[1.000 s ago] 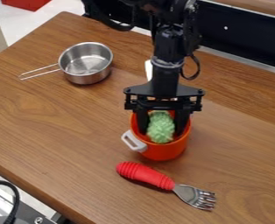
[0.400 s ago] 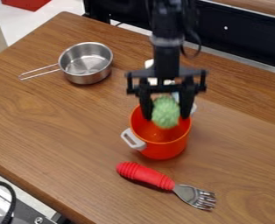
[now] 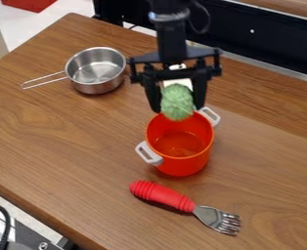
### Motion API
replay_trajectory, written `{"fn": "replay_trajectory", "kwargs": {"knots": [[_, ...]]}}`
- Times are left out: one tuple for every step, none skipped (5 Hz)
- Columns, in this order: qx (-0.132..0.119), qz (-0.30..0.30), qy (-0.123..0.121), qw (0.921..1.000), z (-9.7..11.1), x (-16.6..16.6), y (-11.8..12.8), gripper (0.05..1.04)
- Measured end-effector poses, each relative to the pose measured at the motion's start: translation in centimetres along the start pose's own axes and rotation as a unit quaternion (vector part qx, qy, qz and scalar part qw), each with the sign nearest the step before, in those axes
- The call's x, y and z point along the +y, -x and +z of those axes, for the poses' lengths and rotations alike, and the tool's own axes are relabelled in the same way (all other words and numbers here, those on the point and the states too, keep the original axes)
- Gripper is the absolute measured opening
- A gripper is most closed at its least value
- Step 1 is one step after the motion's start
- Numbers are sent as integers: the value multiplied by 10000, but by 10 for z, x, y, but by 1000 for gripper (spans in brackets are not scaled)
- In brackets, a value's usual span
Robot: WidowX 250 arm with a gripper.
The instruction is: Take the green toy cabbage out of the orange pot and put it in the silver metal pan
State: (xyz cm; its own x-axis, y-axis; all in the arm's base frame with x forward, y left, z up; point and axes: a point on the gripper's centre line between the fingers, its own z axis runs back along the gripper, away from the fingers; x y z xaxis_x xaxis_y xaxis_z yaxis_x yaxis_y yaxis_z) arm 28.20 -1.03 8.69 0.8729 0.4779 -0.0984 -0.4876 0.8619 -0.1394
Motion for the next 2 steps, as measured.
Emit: {"fn": "replay_trajectory", "kwargs": {"knots": [[-304, 123, 126, 9994, 8, 9, -18, 744], [-551, 503, 199, 9970, 12, 19, -46, 744]]}}
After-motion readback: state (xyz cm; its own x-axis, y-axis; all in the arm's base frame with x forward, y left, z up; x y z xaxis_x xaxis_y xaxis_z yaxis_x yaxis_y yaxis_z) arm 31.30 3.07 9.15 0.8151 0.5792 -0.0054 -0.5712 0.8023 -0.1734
